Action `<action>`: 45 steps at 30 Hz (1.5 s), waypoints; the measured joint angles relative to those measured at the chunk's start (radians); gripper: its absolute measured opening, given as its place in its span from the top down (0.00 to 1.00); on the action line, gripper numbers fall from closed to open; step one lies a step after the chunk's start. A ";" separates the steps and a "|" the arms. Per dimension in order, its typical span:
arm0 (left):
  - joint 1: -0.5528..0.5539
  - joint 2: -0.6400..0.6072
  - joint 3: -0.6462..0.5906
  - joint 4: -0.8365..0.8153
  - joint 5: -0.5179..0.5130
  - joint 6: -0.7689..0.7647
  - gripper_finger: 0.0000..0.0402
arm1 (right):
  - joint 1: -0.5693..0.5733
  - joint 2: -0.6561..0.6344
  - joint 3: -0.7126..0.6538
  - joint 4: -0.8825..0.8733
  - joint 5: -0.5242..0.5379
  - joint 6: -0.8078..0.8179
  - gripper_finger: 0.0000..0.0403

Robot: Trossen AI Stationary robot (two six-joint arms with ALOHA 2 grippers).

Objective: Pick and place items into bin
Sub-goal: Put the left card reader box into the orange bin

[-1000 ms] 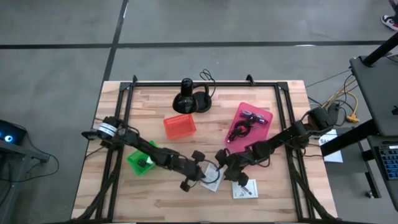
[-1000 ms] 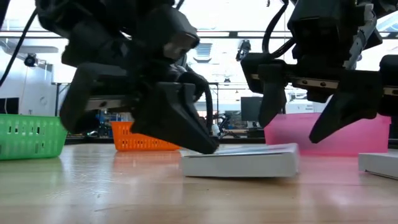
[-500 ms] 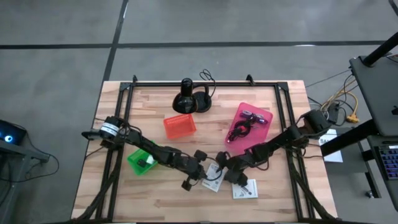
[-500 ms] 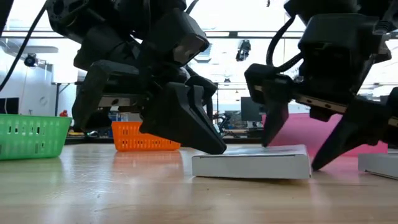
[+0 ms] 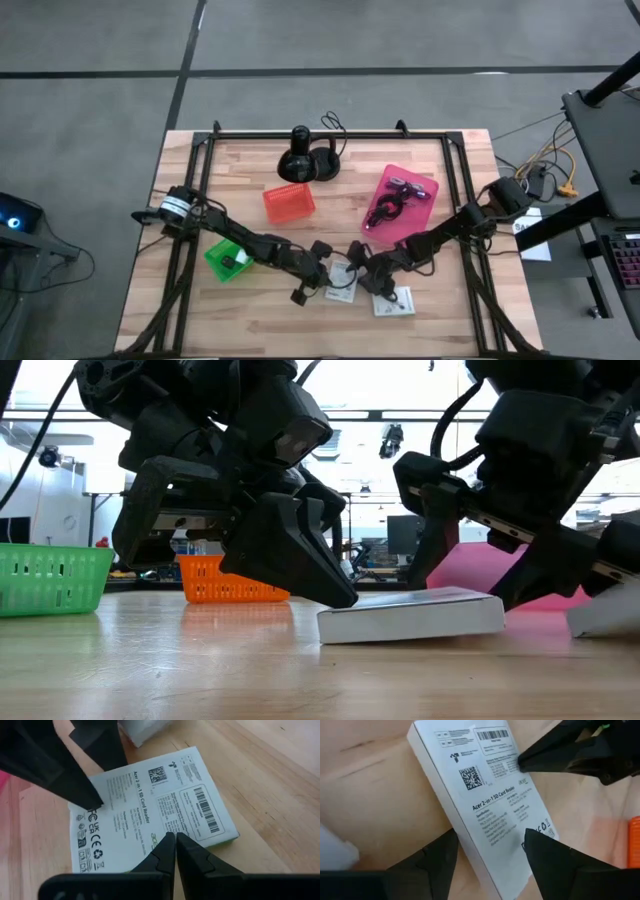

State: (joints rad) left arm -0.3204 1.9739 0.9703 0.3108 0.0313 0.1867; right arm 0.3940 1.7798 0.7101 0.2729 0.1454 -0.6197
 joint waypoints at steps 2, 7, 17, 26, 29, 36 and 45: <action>0.000 0.000 0.000 0.000 0.001 0.000 1.00 | 0.008 0.000 0.000 0.006 0.007 -0.023 0.48; 0.000 0.000 -0.001 -0.003 0.002 0.001 1.00 | 0.020 0.007 -0.001 0.058 0.007 -0.069 0.52; 0.000 0.000 -0.001 0.003 0.002 0.002 1.00 | 0.024 0.006 0.001 0.131 0.022 -0.099 0.59; 0.000 -0.007 -0.001 0.003 0.001 0.001 1.00 | 0.027 0.004 0.002 0.130 0.018 -0.100 0.71; 0.000 -0.020 -0.003 -0.005 -0.006 0.001 1.00 | 0.032 0.003 0.004 0.132 0.039 -0.102 0.77; 0.001 -0.041 -0.012 -0.016 -0.049 -0.010 1.00 | 0.050 0.000 0.004 0.133 0.100 -0.120 0.88; -0.009 -0.207 -0.015 -0.164 -0.092 -0.026 1.00 | 0.066 -0.007 0.002 0.123 0.207 -0.098 0.89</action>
State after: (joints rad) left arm -0.3292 1.7666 0.9555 0.1469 -0.0605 0.1606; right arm 0.4603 1.7727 0.7116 0.3959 0.3520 -0.7175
